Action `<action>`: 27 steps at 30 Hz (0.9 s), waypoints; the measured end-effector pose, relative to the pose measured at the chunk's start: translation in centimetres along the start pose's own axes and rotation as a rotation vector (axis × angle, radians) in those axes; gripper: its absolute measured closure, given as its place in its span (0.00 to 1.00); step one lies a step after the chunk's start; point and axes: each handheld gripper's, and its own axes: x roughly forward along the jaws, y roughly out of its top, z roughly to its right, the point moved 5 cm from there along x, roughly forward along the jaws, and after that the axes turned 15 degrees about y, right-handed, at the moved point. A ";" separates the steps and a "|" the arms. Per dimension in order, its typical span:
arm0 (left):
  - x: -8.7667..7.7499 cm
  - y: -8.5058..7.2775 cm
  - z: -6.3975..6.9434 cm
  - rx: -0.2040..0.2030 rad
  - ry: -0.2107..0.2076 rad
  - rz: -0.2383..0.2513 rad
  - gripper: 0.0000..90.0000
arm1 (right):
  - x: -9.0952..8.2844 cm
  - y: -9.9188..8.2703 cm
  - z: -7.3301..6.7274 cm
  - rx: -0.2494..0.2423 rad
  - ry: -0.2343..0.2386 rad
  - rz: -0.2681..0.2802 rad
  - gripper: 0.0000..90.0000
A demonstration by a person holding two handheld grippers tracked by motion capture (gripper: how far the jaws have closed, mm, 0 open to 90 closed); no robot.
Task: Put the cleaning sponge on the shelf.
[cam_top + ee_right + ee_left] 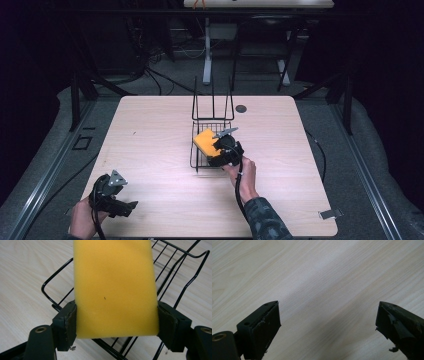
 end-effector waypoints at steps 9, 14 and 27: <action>0.0 -0.1 0.0 0.009 0.007 -0.009 0.06 | 1.5 -0.1 0.4 0.053 -0.010 -0.025 0.27; 0.1 -0.1 0.1 0.009 0.001 -0.013 0.07 | 1.9 -0.2 0.4 0.069 -0.016 -0.048 0.24; 0.1 -0.1 0.1 0.009 0.003 -0.016 0.07 | 1.0 -0.6 0.3 0.092 0.008 -0.048 0.26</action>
